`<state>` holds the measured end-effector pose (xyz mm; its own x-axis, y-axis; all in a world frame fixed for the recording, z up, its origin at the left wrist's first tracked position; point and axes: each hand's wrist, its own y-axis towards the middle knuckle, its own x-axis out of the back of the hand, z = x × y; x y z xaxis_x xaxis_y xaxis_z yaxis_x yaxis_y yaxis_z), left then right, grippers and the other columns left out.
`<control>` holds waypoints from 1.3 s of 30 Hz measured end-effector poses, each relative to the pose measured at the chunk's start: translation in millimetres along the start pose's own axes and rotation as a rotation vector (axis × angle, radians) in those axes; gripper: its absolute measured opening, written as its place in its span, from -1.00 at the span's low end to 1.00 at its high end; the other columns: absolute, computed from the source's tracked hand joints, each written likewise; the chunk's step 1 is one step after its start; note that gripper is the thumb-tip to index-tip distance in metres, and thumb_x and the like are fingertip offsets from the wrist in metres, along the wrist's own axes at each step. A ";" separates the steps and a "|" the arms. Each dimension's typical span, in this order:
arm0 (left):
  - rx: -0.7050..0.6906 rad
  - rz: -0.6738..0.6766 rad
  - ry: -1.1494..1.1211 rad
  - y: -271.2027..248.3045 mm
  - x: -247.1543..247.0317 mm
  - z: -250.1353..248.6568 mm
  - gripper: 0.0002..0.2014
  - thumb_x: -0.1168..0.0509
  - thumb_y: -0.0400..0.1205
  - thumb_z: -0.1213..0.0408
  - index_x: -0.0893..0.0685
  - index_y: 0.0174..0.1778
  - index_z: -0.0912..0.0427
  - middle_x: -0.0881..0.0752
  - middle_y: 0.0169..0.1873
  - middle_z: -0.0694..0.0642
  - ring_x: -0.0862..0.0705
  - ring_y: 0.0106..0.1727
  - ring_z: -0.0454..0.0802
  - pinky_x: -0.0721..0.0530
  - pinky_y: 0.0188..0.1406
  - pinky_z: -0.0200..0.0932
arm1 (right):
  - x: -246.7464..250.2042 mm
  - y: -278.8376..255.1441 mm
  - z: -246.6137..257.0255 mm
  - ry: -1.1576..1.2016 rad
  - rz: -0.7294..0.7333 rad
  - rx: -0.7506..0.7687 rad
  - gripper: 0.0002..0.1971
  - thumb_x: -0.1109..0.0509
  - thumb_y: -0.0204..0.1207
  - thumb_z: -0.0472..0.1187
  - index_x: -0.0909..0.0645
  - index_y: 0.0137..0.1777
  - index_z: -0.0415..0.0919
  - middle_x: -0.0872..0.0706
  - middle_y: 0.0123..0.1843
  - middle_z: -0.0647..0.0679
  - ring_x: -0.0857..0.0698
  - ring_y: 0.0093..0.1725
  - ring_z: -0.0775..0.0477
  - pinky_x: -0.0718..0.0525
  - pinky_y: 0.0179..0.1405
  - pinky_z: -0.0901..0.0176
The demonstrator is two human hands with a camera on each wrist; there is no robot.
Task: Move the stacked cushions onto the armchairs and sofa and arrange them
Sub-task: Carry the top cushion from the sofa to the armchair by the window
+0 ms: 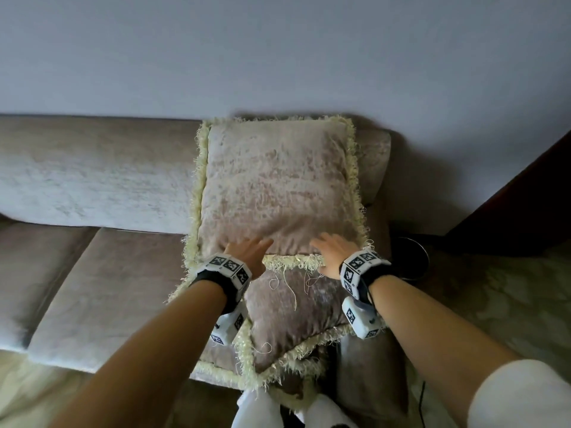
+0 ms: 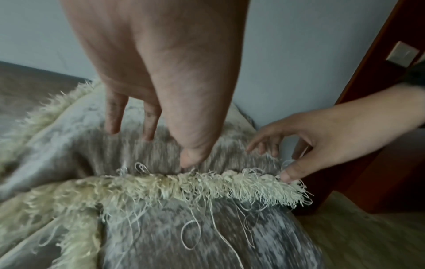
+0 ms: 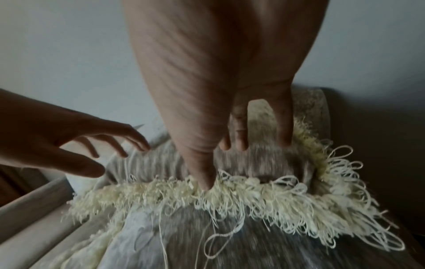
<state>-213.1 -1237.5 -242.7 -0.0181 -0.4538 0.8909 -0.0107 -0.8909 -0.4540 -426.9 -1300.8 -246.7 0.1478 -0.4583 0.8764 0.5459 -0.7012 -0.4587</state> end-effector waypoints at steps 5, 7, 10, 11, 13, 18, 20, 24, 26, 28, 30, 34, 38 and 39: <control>0.018 0.105 -0.032 27.7 -27.2 -6.0 -0.13 -0.33 0.59 0.20 0.13 0.66 -0.16 0.11 0.69 0.06 0.03 0.68 0.27 -0.10 0.50 0.56 | -22.3 24.1 -3.4 -0.022 0.026 -0.011 -0.11 -0.57 0.45 -0.06 -0.12 0.68 -0.05 -0.27 0.63 -0.06 -0.35 0.56 -0.16 -0.59 0.35 -0.21; 0.020 0.098 -0.022 35.9 -35.5 -2.1 -0.07 -0.35 0.58 0.16 0.22 0.65 -0.18 0.24 0.68 0.03 0.15 0.68 0.25 0.00 0.52 0.56 | -31.4 31.9 -5.1 -0.027 0.044 -0.022 0.05 -0.58 0.42 0.00 0.07 0.72 -0.07 -0.09 0.73 -0.07 -0.20 0.67 -0.15 -0.47 0.50 -0.19; 0.015 0.023 -0.035 48.0 -44.3 9.2 0.01 -0.37 0.57 0.09 0.34 0.63 -0.22 0.35 0.66 0.01 0.17 0.68 0.23 -0.02 0.51 0.56 | -40.4 43.9 -6.7 -0.010 0.033 -0.041 0.14 -0.58 0.41 0.03 0.24 0.72 -0.03 0.14 0.77 -0.04 0.02 0.73 -0.10 -0.24 0.61 -0.30; 0.008 -0.006 -0.045 52.6 -45.7 12.3 0.03 -0.37 0.56 0.06 0.38 0.62 -0.22 0.38 0.65 0.02 0.17 0.68 0.24 -0.02 0.51 0.56 | -42.1 48.6 -6.7 0.004 0.015 -0.054 0.15 -0.57 0.42 0.02 0.28 0.72 -0.01 0.18 0.77 -0.03 0.06 0.74 -0.09 -0.19 0.61 -0.37; -0.008 -0.055 -0.071 61.0 -46.8 15.6 0.07 -0.39 0.55 -0.01 0.43 0.60 -0.21 0.43 0.63 0.05 0.17 0.68 0.28 0.00 0.51 0.56 | -43.4 56.8 -6.4 0.011 -0.029 -0.080 0.17 -0.55 0.43 0.04 0.34 0.71 0.01 0.23 0.76 0.00 0.09 0.74 -0.07 -0.12 0.60 -0.46; -0.045 -0.217 -0.038 77.4 -52.0 21.0 0.12 -0.41 0.51 -0.08 0.44 0.60 -0.17 0.41 0.64 0.13 0.13 0.67 0.32 -0.01 0.53 0.54 | -47.8 71.5 -11.0 0.001 -0.182 -0.116 0.20 -0.58 0.40 -0.08 0.37 0.69 0.09 0.17 0.76 0.02 0.03 0.73 -0.02 -0.20 0.57 -0.42; -0.050 -0.273 -0.016 80.5 -61.1 24.6 0.13 -0.45 0.51 0.02 0.41 0.62 -0.15 0.36 0.65 0.15 0.13 0.67 0.32 0.03 0.54 0.52 | -48.2 73.4 -13.8 -0.040 -0.226 -0.130 0.23 -0.60 0.35 -0.26 0.33 0.70 0.10 0.11 0.77 0.03 -0.01 0.72 -0.01 -0.25 0.57 -0.36; -0.063 -0.358 -0.009 81.2 -67.0 25.0 0.15 -0.36 0.45 0.55 0.37 0.64 -0.14 0.31 0.67 0.14 0.14 0.67 0.31 -0.01 0.54 0.52 | -41.6 72.7 -16.0 -0.089 -0.212 -0.128 0.26 -0.61 0.31 -0.38 0.30 0.72 0.05 0.07 0.77 0.01 -0.04 0.73 -0.02 -0.32 0.55 -0.23; -0.073 -0.337 0.001 77.5 -63.0 26.6 0.18 -0.24 0.37 0.73 0.39 0.63 -0.13 0.34 0.66 0.11 0.17 0.68 0.29 -0.02 0.56 0.47 | -36.0 71.3 -13.6 -0.063 -0.207 -0.111 0.17 -0.56 0.34 -0.44 0.20 0.73 -0.01 -0.02 0.76 -0.02 -0.10 0.72 -0.05 -0.47 0.49 -0.15; -0.096 -0.343 -0.001 75.5 -60.5 32.9 0.17 -0.19 0.36 0.78 0.36 0.64 -0.10 0.34 0.66 0.06 0.15 0.68 0.24 -0.05 0.59 0.41 | -30.6 68.9 -11.2 -0.042 -0.255 -0.097 0.01 -0.51 0.36 -0.50 -0.02 0.72 -0.13 -0.22 0.71 -0.08 -0.25 0.66 -0.09 -0.64 0.33 -0.09; -0.119 -0.386 -0.015 74.7 -59.7 38.9 0.07 -0.22 0.36 0.81 0.11 0.67 0.02 0.26 0.67 0.06 0.04 0.68 0.21 -0.13 0.60 0.35 | -25.5 67.1 -11.5 -0.008 -0.305 -0.090 -0.21 -0.47 0.38 -0.55 -0.30 0.61 -0.25 -0.45 0.56 -0.16 -0.43 0.53 -0.15 -0.75 0.11 -0.01; -0.163 -0.473 -0.053 65.5 -53.7 42.8 -0.33 -0.27 0.41 0.78 -0.48 0.44 0.27 -0.08 0.68 0.15 -0.26 0.62 0.24 -0.26 0.54 0.21 | -13.7 61.0 -9.1 -0.003 -0.335 -0.151 -0.54 -0.35 0.49 -0.54 -0.54 0.38 -0.27 -0.63 0.28 -0.17 -0.56 0.29 -0.18 -0.68 -0.09 0.06; -0.165 -0.528 -0.088 56.2 -52.0 46.7 -0.47 -0.33 0.41 0.74 -0.59 0.28 0.29 -0.23 0.64 0.20 -0.37 0.57 0.21 -0.34 0.49 0.19 | -3.5 52.2 -7.0 0.009 -0.385 -0.142 -0.68 -0.29 0.53 -0.54 -0.64 0.22 -0.29 -0.71 0.16 -0.17 -0.61 0.20 -0.19 -0.60 -0.13 0.09; -0.165 -0.543 -0.088 53.4 -51.6 47.6 -0.48 -0.35 0.40 0.74 -0.59 0.26 0.32 -0.28 0.61 0.24 -0.40 0.55 0.22 -0.34 0.48 0.15 | -1.0 49.3 -7.1 0.020 -0.405 -0.135 -0.71 -0.30 0.52 -0.55 -0.66 0.17 -0.31 -0.73 0.11 -0.18 -0.63 0.16 -0.19 -0.62 -0.12 0.08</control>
<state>-165.2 -1262.5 -312.4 0.1170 0.0615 0.9912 -0.1514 -0.9853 0.0790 -406.0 -1338.8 -271.2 -0.0733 -0.1411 0.9873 0.4436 -0.8912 -0.0944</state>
